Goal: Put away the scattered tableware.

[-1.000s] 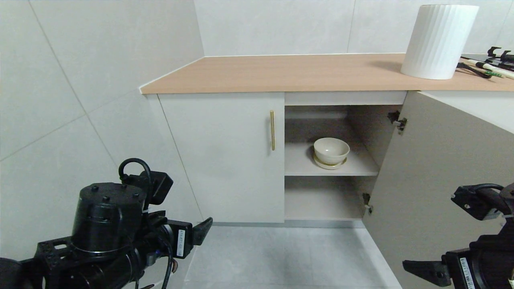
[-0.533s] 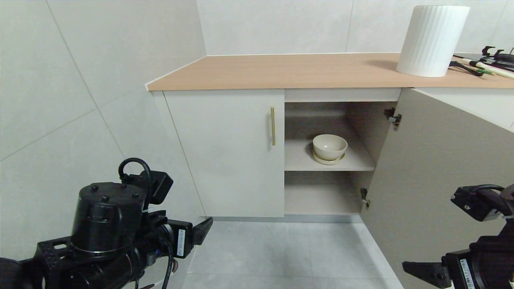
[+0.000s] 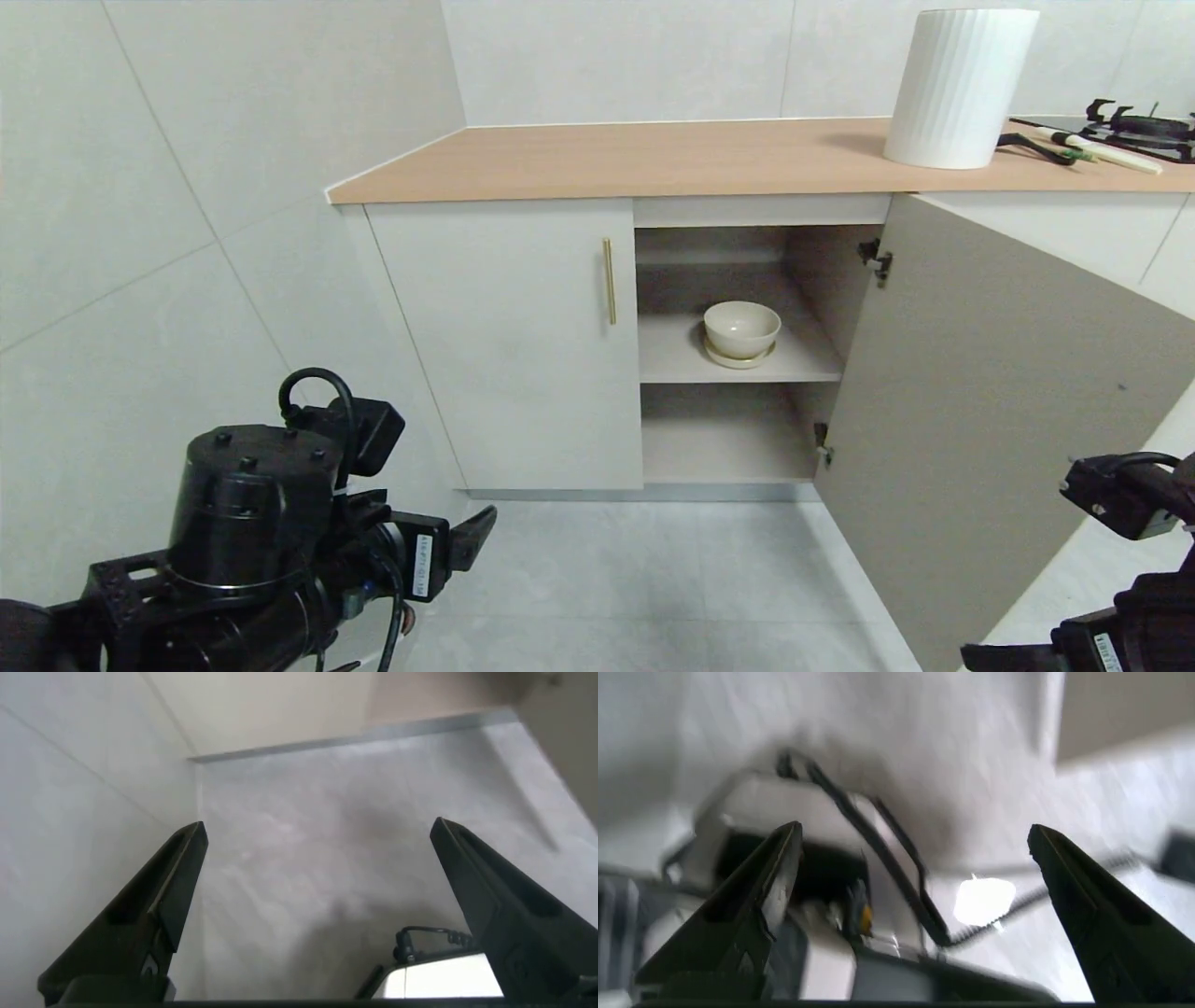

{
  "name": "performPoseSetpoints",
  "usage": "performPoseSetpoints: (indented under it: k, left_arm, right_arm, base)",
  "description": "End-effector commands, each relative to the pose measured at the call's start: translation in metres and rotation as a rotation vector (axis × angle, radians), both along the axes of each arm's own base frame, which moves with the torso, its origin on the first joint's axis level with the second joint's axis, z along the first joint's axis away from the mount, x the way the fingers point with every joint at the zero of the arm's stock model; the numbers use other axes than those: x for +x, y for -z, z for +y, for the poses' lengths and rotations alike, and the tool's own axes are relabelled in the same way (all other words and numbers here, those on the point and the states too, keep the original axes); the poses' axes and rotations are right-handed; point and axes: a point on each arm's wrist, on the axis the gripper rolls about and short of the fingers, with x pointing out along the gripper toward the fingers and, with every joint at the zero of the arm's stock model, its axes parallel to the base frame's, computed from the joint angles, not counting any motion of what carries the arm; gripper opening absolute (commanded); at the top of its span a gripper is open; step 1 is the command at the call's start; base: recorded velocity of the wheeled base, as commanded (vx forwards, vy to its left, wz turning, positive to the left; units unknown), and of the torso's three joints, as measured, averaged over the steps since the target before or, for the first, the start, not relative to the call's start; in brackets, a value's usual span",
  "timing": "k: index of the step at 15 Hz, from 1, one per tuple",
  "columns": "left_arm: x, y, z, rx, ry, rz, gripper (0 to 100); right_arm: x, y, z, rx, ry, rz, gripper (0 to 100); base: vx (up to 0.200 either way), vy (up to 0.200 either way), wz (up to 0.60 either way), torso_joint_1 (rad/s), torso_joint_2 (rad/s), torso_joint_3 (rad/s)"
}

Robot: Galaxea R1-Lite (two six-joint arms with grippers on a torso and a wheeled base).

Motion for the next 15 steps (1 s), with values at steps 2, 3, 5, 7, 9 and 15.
performPoseSetpoints:
  k: [2,3,5,7,9,15]
  left_arm:
    - [0.000,0.000,0.000,-0.001,-0.002,-0.001,100]
    - [0.000,-0.001,0.001,-0.002,-0.002,-0.003,100]
    - [0.000,-0.001,0.000,-0.003,-0.002,-0.005,100]
    - [0.000,-0.001,0.000,-0.003,-0.002,-0.005,100]
    - [0.001,0.000,0.000,-0.002,-0.005,0.000,100]
    - [0.001,0.001,0.000,-0.001,-0.007,0.002,100]
  right_arm:
    - [-0.004,-0.006,-0.004,-0.007,0.001,0.001,100]
    - [-0.003,-0.007,-0.004,-0.005,0.015,-0.010,100]
    - [0.005,-0.017,-0.015,0.005,0.121,-0.072,100]
    - [0.010,-0.030,-0.035,-0.004,0.239,-0.134,100]
    - [0.013,-0.035,-0.051,-0.043,0.303,-0.165,100]
    - [0.024,-0.039,-0.061,-0.049,0.393,-0.173,100]
  base:
    - [-0.200,-0.200,0.00,-0.005,0.00,0.002]
    - [0.000,0.000,0.00,0.000,0.00,0.000]
    - [0.000,0.000,0.00,0.000,0.00,0.000]
    - [0.000,0.000,0.00,0.000,0.00,0.000]
    - [0.000,0.000,0.00,0.000,0.00,0.000]
    - [0.000,0.000,0.00,0.000,0.00,0.000]
